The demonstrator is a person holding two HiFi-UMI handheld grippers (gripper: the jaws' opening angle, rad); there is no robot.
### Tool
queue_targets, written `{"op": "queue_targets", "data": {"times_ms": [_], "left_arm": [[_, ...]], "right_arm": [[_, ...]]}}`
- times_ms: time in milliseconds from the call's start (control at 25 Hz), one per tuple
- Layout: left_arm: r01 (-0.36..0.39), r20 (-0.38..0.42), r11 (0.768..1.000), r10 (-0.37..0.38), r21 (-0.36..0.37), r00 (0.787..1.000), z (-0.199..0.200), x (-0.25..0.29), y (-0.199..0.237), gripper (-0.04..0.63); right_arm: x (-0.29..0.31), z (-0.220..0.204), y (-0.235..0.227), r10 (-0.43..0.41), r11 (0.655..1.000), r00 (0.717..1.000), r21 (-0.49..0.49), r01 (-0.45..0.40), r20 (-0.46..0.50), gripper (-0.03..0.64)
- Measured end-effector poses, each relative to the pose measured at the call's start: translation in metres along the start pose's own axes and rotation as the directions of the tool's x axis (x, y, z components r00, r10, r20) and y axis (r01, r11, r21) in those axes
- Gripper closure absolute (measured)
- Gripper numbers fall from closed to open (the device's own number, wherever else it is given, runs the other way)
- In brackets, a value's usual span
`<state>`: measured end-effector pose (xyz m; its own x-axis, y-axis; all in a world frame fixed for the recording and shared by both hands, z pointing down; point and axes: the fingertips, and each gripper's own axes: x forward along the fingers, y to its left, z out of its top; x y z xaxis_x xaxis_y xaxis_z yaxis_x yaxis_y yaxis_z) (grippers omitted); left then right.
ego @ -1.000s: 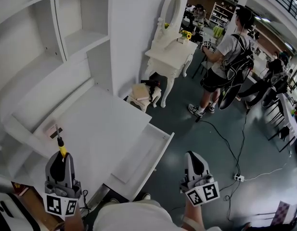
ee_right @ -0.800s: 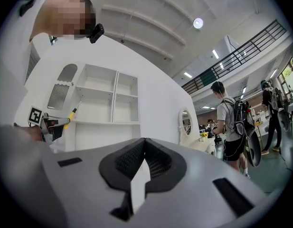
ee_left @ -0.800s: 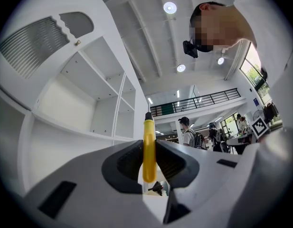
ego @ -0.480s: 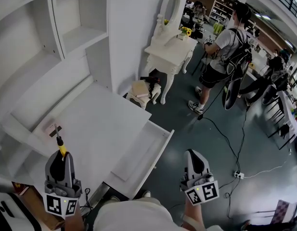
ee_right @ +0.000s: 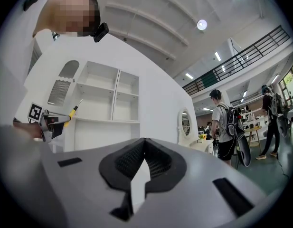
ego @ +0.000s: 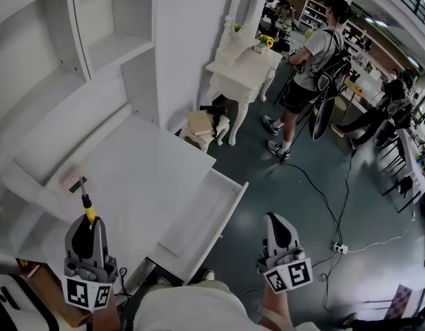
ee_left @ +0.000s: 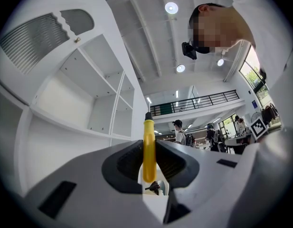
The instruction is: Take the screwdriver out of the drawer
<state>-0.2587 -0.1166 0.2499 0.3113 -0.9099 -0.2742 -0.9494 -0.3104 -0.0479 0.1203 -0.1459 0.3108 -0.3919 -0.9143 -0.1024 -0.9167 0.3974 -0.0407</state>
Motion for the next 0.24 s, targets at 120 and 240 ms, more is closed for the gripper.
{"op": "queue_targets", "data": {"times_ms": [120, 240], "left_arm": [[0.001, -0.003, 1.0, -0.001, -0.004, 1.0, -0.001, -0.0004, 0.0025, 0.509], [0.003, -0.001, 1.0, -0.003, -0.006, 1.0, -0.0023, -0.0017, 0.0043, 0.509]], "right_arm": [[0.001, -0.0013, 0.0034, 0.003, 1.0, 1.0, -0.001, -0.003, -0.005, 0.607], [0.0015, -0.0033, 0.0076, 0.008, 1.0, 1.0, -0.004, -0.008, -0.009, 0.607]]}}
